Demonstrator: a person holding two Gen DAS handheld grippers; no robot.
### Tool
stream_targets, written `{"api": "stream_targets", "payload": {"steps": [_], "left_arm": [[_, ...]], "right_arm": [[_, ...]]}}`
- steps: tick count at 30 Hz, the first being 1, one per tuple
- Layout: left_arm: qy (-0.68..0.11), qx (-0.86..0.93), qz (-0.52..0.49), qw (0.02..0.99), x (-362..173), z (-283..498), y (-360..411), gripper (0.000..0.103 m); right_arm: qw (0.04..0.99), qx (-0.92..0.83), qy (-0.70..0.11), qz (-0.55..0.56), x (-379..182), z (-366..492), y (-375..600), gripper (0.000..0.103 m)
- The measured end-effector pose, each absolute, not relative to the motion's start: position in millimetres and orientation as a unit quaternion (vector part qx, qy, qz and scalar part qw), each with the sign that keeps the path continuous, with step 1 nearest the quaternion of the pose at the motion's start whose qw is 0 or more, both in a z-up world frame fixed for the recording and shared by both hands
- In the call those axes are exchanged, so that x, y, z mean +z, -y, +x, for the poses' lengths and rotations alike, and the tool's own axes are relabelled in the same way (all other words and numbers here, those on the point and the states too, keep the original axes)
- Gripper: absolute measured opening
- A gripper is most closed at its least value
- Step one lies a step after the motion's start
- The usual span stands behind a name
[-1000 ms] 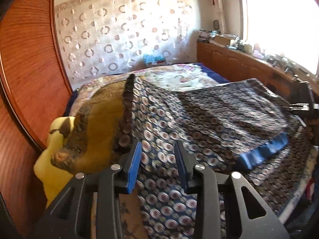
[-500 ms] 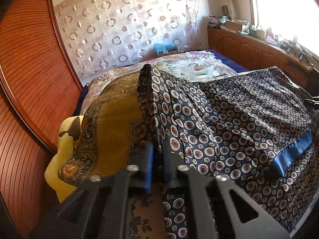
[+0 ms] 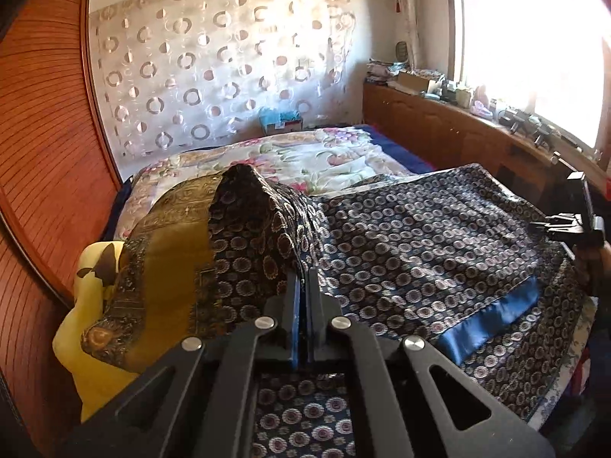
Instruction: Fold small clothes
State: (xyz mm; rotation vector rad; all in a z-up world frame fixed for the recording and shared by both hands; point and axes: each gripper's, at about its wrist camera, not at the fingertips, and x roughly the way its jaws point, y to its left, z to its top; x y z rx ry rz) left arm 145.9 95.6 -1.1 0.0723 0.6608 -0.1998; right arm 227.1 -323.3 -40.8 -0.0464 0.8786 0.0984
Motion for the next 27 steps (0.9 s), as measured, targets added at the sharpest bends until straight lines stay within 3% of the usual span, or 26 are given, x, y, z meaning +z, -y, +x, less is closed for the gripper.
{"api": "stream_targets", "payload": {"steps": [2, 6, 18, 27], "left_arm": [[-0.323, -0.111, 0.025, 0.940, 2, 141, -93, 0.000], [-0.304, -0.126, 0.023, 0.944, 7, 124, -82, 0.000], [-0.265, -0.103, -0.027, 0.958, 26, 90, -111, 0.000], [-0.291, -0.078, -0.078, 0.950, -15, 50, -136, 0.000]], "right_arm": [[0.903, 0.053, -0.425, -0.018, -40, 226, 322, 0.034], [0.903, 0.096, -0.418, -0.011, -35, 220, 316, 0.006], [0.919, 0.154, -0.362, 0.024, 23, 196, 336, 0.001], [0.921, 0.155, -0.356, 0.043, 35, 167, 369, 0.001]]}}
